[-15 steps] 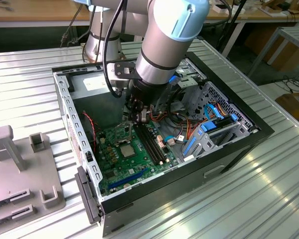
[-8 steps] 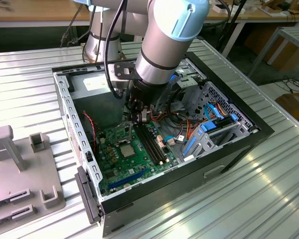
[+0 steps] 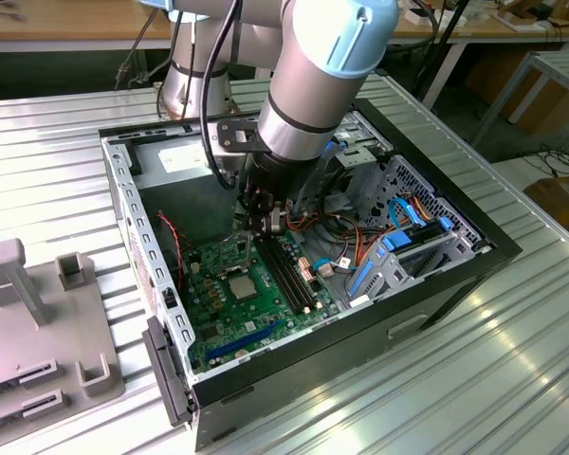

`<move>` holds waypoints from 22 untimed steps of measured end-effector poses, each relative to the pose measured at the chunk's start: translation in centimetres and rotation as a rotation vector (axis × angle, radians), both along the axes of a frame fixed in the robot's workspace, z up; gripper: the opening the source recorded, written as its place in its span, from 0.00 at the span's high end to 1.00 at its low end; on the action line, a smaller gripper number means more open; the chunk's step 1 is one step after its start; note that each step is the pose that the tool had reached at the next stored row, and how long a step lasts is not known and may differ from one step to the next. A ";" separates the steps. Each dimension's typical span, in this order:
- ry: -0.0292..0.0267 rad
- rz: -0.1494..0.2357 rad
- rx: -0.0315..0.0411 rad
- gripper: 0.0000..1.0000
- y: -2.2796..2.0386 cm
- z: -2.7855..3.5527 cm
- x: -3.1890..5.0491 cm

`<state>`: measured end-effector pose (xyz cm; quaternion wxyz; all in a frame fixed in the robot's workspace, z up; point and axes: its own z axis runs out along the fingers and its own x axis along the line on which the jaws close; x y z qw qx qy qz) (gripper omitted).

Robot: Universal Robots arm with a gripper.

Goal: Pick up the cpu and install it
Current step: 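Close the cpu cover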

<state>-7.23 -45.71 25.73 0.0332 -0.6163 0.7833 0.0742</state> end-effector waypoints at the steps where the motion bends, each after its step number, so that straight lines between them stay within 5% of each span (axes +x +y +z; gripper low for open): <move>1: 0.0001 0.000 -0.0002 0.89 0.00 0.05 0.00; 18: -0.0004 0.008 0.0002 0.89 -0.23 0.42 -0.02; 22: -0.0004 0.013 0.0144 0.89 -0.25 0.42 -0.02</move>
